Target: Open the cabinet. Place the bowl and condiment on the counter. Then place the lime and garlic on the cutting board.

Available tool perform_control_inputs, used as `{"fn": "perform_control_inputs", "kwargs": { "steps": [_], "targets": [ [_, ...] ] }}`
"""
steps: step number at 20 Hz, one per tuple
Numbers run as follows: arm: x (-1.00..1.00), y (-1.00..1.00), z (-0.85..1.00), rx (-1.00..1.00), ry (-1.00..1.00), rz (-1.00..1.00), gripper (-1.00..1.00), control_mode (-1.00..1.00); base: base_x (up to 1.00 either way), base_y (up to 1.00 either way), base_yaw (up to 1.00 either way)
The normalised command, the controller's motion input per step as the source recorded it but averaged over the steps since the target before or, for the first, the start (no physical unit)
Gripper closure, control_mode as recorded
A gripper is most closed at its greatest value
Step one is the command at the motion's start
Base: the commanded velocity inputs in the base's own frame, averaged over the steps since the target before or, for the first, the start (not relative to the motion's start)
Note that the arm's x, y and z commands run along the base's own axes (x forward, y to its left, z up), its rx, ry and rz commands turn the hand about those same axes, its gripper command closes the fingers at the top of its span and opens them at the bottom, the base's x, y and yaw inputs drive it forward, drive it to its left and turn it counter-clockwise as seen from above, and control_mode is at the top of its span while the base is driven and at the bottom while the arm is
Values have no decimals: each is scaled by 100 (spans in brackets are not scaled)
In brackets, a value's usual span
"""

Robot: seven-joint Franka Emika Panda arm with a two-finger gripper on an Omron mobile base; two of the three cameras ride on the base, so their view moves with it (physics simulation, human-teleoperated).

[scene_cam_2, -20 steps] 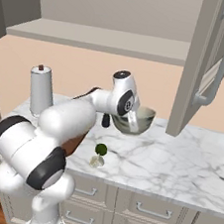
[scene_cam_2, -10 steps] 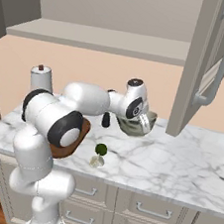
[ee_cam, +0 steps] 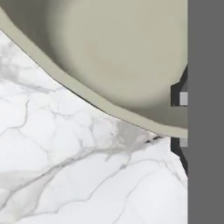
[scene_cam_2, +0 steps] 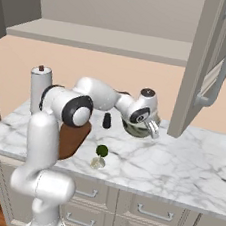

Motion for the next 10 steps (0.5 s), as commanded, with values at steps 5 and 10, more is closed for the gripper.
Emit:
{"fn": "perform_control_inputs", "kwargs": {
  "steps": [5,10],
  "targets": [
    [14,-13,-22,8,0,5,-100,-100,0,0,0],
    [-15,0,58,3,1,0,-100,-100,0,0,0]
  ]
}}
